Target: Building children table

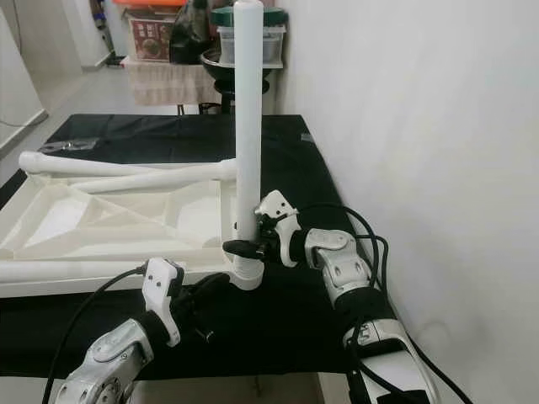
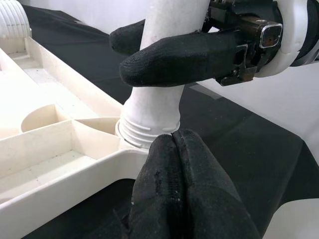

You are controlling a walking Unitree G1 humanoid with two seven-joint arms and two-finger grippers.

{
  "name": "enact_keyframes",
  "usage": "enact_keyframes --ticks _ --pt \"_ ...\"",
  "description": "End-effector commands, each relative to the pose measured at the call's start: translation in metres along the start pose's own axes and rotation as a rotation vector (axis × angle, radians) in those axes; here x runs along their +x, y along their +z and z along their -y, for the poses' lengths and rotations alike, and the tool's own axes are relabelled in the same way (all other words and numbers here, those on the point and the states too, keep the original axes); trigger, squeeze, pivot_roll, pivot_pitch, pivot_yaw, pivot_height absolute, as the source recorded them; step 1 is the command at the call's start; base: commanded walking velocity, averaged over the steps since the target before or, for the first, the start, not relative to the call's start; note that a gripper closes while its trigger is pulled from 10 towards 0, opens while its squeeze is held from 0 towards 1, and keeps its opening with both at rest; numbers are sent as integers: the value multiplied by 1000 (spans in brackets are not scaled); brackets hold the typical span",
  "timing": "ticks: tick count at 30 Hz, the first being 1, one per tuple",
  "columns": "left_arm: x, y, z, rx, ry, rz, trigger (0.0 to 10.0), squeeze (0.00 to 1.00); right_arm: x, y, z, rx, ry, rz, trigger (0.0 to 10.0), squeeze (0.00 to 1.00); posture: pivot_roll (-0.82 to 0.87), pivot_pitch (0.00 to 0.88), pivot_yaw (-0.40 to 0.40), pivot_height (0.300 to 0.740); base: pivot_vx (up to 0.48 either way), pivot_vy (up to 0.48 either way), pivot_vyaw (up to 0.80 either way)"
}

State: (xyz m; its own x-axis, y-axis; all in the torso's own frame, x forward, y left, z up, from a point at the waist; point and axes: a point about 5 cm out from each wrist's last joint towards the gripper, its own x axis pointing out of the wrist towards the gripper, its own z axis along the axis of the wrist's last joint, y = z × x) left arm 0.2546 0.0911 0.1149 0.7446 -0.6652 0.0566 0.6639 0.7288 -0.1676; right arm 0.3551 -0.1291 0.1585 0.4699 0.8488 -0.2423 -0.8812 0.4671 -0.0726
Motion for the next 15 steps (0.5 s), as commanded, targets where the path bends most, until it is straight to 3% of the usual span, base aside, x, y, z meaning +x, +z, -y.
enact_keyframes --ticks 1,4,8,9,10,11,12,13,14,15 --pt "-1 -1 0 -7 7 -1 10000 0 5 -5 -7 11 28 9 0 0 57 0 -55 740 0 0 0" --pt "-3 0 0 -8 4 -1 10000 0 -2 -16 -19 57 26 49 0 0 54 0 -51 740 0 0 0" --pt "-3 0 0 -8 4 -1 10000 0 -3 -18 -21 67 35 59 0 0 52 0 -50 740 0 0 0" --pt "-4 1 -1 -7 4 -1 10000 0 2 -27 -31 92 -71 21 0 0 46 0 -44 740 0 0 0" --pt "-6 1 -2 -6 5 -1 10000 0 7 -32 -34 142 -276 -5 0 0 39 0 -40 740 0 0 0" --pt "-6 1 -2 -6 5 -1 10000 0 7 -32 -34 142 -276 -5 0 0 39 0 -40 740 0 0 0" --pt "-7 2 -3 -6 5 -2 10000 0 3 -44 -37 226 -624 -40 0 0 21 0 -34 740 0 0 0" --pt "-7 2 -3 -6 5 -2 10000 0 3 -44 -37 226 -624 -40 0 0 21 0 -34 740 0 0 0" --pt "-7 2 -4 -7 3 -4 10000 0 3 -41 -42 184 -738 -56 0 0 25 0 -26 740 0 0 0" --pt "-7 2 -5 -9 2 -6 10000 0 5 -37 -45 142 -769 -52 0 0 21 0 -22 740 0 0 0"
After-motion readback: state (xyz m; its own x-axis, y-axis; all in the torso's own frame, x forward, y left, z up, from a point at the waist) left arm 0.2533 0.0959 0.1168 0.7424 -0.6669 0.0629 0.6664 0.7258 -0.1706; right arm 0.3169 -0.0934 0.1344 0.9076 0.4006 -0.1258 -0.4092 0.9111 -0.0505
